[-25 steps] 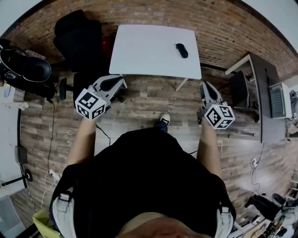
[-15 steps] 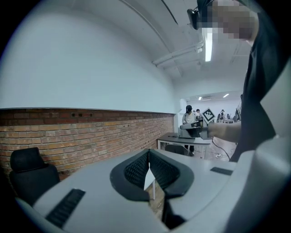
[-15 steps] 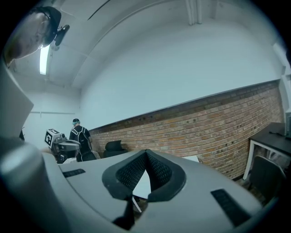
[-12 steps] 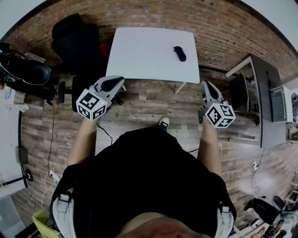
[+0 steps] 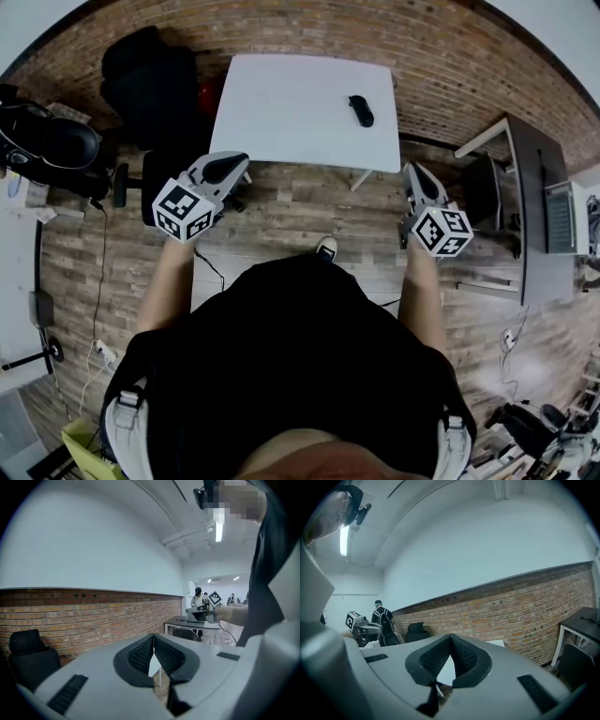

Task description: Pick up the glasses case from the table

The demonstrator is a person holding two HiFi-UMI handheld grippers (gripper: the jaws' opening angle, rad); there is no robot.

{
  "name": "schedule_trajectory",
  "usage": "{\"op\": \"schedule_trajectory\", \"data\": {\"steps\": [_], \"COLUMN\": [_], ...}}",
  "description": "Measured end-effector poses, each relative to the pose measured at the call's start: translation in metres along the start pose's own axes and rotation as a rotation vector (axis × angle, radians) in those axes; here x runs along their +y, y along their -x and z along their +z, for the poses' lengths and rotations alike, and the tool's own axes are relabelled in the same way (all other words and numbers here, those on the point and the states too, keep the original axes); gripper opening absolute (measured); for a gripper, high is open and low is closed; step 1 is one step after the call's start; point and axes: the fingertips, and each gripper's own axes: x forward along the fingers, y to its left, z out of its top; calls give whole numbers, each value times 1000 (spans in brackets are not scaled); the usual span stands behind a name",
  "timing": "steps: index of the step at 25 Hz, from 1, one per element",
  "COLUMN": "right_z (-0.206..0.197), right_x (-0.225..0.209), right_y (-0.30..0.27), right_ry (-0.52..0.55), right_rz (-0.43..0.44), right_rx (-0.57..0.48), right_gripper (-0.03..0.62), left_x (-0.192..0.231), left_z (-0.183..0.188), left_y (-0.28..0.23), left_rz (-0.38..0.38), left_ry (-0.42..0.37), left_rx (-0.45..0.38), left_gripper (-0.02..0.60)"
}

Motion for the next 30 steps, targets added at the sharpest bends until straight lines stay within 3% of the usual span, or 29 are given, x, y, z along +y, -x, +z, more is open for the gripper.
{"op": "schedule_trajectory", "data": {"steps": [30], "right_z": [7], "right_x": [-71], "right_y": [-47], "right_ry": [-5], "right_rz": [5], "right_rx": [39], "right_gripper": [15], "left_x": [26], "left_z": [7], "left_y": [-75], "left_rz": [12], "left_ry": [24], "left_rx": [12], "left_gripper": [9]}}
